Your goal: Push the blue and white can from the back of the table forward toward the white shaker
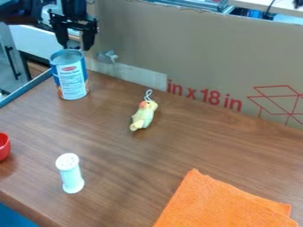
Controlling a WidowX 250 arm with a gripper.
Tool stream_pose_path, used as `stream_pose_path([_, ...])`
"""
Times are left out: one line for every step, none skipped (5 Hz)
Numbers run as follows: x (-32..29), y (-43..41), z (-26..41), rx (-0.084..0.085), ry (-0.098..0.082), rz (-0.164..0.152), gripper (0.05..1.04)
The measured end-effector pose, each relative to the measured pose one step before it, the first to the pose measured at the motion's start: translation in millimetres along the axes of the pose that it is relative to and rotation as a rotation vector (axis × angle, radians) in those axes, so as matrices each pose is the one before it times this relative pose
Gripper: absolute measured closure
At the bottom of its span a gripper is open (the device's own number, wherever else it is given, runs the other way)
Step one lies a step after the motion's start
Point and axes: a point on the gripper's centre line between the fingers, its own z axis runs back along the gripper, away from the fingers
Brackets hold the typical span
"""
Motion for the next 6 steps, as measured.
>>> stream_pose_path([-23.71, -10.91, -44.72, -0.0337, 0.0888, 0.0111, 0.083])
stream_pose_path([-16.99, -3.49, -6.28, -0.0136, 0.0245, 0.0237, 0.083])
stream_pose_path([-24.14, -0.13, 0.63, -0.0294, 0.0575, 0.0199, 0.084])
stream_pose_path([-32.45, -1.36, 3.53, -0.0395, 0.0746, 0.0294, 0.083])
stream_pose_path([-32.67, -4.46, 21.35, -0.0095, 0.0036, 0.0207, 0.083])
stream_pose_path([-17.04, -1.4, 2.72, -0.0034, 0.0182, 0.0064, 0.083])
